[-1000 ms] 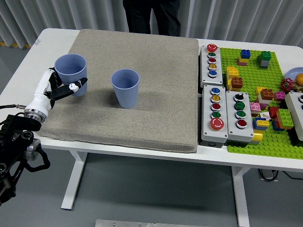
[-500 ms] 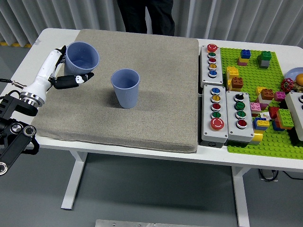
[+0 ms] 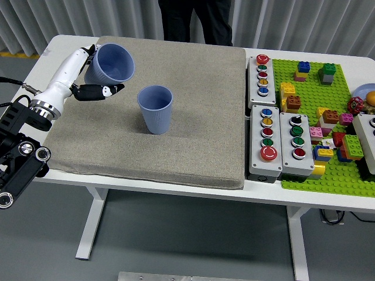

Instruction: Pick cup pour cup place

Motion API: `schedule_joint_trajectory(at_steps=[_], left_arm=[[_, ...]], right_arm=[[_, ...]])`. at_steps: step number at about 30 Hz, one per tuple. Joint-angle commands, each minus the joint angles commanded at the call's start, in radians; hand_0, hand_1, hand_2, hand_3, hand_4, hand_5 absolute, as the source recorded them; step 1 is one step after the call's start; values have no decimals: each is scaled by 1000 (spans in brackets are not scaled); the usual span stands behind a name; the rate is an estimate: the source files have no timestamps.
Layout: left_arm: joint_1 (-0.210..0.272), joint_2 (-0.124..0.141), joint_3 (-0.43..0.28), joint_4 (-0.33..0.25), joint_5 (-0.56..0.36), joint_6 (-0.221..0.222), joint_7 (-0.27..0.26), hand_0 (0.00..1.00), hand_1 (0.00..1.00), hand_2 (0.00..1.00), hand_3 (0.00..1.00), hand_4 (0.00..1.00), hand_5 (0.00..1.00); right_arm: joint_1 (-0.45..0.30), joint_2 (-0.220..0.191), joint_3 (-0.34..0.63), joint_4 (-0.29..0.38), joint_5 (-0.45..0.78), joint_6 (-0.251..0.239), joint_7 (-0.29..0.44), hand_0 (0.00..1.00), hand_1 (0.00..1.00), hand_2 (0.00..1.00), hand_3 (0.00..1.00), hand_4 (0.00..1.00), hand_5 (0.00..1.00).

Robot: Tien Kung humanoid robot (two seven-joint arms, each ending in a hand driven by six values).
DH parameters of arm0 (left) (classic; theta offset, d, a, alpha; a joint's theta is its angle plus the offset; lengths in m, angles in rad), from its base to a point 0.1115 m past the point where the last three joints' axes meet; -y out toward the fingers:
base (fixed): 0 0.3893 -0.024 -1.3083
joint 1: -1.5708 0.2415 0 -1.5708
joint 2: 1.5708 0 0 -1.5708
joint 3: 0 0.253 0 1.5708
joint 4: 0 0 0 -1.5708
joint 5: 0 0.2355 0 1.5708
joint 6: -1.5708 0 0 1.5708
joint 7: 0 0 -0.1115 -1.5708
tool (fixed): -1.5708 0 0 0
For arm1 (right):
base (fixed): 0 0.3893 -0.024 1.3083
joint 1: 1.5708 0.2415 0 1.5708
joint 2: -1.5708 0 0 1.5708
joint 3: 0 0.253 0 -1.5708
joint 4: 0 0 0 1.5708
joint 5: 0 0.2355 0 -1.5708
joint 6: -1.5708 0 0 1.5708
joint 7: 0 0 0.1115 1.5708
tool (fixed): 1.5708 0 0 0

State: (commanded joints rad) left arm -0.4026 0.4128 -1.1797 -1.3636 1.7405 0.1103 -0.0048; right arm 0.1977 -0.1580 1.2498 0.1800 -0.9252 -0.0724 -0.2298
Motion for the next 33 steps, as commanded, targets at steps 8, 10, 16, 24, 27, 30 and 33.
schedule_joint_trajectory(at_steps=[8,10,16,24,27,30,33], left_arm=[[-27,13,25,1,114,-4,26,594,562,573,542,664,10],[-32,16,29,3,127,-6,29,594,562,573,542,664,10],[-37,19,43,-4,157,-12,35,594,562,574,544,663,2],[-40,18,58,-28,166,-12,39,593,563,576,546,659,4],[-43,17,64,-34,173,-13,42,593,563,576,547,657,6],[-46,17,71,-40,191,-16,47,593,563,576,547,657,6],[-47,18,77,-42,218,-19,52,592,563,577,546,654,4]], right_arm=[[3,0,-1,0,2,-1,0,721,682,674,630,131,352],[4,-1,-1,0,2,-1,0,721,682,674,630,131,352],[3,0,0,0,3,-2,0,721,682,675,629,132,351],[6,-1,1,0,1,-1,-1,721,682,674,629,132,351],[6,-1,1,0,1,-1,-1,721,682,674,629,132,350],[5,-1,2,0,-1,-1,-1,721,682,674,629,132,350],[3,-1,2,0,-1,-1,-1,721,682,674,629,133,348]])
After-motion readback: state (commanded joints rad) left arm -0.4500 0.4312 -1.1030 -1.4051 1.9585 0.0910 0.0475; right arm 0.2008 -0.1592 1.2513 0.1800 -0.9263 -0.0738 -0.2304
